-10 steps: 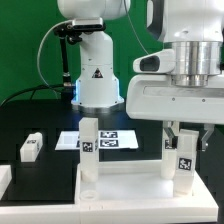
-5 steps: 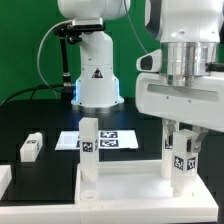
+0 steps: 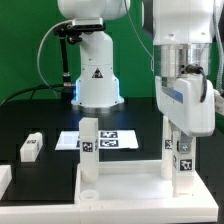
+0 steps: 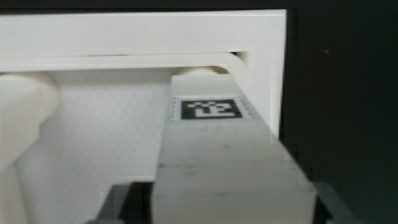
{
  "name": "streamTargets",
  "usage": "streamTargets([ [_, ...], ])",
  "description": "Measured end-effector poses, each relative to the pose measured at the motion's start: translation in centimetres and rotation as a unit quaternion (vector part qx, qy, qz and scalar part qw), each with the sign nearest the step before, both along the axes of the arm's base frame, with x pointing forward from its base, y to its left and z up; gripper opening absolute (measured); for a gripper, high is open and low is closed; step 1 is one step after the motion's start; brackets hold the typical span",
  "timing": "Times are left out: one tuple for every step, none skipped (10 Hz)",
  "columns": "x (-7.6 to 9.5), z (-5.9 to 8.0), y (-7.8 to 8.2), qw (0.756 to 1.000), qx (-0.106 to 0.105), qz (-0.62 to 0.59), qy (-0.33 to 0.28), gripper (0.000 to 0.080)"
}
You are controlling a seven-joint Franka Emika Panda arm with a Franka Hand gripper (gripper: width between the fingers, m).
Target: Assemble desk
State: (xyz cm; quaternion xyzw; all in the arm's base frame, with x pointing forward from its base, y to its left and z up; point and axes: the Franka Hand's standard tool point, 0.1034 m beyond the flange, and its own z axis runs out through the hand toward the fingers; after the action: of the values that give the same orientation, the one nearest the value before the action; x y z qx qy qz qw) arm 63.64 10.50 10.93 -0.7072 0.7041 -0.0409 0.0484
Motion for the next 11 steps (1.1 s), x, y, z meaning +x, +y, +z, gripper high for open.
streamTargets([
  [0.1,0.0,0.1,0.999,-0.007,0.032,0.0,0.0294],
  [0.4,0.2,0.4,0.99,-0.026,0.14,-0.003,0.0463],
  [0.4,0.1,0.4,0.966,-0.039,0.257,-0.004,0.0605],
  [0.2,-0.2,0.5,0.948,-0.043,0.315,-0.003,0.0636],
  [0.2,-0.2,0.4,0.932,-0.051,0.358,-0.002,0.0636],
  [0.2,-0.2,0.2,0.913,-0.06,0.404,-0.001,0.0647],
  [0.3,-0.1,0.2,0.895,-0.067,0.442,0.0,0.0649],
  [0.7,0.1,0.5,0.837,-0.087,0.541,0.002,0.0649],
  [0.6,0.1,1.1,0.793,-0.093,0.602,0.003,0.0649],
  [0.5,0.0,1.3,0.787,-0.091,0.61,0.004,0.0649],
  [0.6,0.0,1.1,0.798,-0.091,0.596,0.004,0.0524],
])
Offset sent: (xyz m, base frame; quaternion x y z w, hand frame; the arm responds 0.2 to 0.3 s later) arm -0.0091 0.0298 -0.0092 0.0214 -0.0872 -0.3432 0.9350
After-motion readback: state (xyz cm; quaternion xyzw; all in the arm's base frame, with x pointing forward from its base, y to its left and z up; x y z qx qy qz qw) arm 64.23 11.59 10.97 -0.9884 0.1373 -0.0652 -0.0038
